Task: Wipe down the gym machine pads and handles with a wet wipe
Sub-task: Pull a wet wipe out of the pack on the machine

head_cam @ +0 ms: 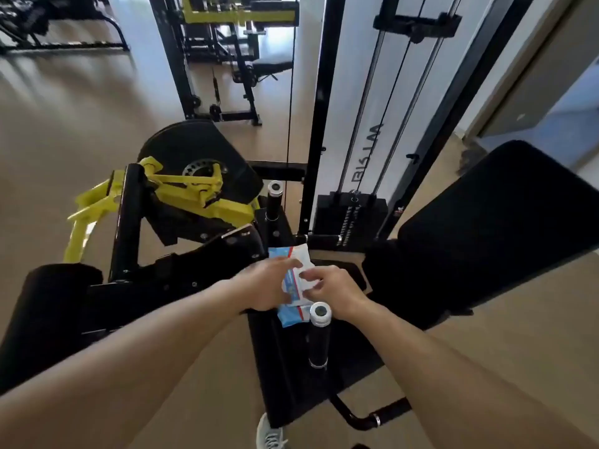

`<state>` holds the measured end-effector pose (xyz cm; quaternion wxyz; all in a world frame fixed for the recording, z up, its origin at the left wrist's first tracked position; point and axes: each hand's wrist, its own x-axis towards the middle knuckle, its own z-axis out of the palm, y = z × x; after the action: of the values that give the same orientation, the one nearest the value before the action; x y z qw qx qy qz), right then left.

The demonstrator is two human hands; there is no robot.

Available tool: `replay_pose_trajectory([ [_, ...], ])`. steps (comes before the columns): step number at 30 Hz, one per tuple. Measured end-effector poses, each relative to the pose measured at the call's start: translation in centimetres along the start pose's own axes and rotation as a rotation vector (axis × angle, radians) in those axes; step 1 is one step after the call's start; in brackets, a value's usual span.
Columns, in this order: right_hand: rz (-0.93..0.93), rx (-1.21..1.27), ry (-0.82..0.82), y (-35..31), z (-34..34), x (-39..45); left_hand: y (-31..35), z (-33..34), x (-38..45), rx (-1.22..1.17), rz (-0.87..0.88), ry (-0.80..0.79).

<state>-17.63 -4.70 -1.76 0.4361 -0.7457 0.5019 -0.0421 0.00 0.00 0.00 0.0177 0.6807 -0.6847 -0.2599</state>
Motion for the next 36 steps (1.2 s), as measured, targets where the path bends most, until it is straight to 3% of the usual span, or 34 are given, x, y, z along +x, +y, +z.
replay_pose_trajectory([
  [8,0.100,-0.136,0.051,-0.2,1.2,2.4,-1.4,4.0,1.3,0.167,0.022,0.159],
  [14,0.170,-0.089,0.089,-0.3,1.2,3.0,-2.8,4.6,1.7,0.050,0.032,0.192],
  [22,0.383,0.417,0.028,1.5,0.3,3.8,-3.0,5.7,2.0,-0.046,0.009,0.258],
  [26,0.400,0.646,-0.045,1.4,-0.1,3.9,-3.3,6.3,2.1,-0.076,0.020,0.262],
  [33,0.292,0.436,-0.068,0.9,-0.1,3.9,-3.1,6.0,1.1,-0.180,0.128,0.327],
  [36,0.189,0.280,-0.038,1.4,0.5,3.5,-3.3,6.1,0.2,-0.300,0.030,0.339],
])
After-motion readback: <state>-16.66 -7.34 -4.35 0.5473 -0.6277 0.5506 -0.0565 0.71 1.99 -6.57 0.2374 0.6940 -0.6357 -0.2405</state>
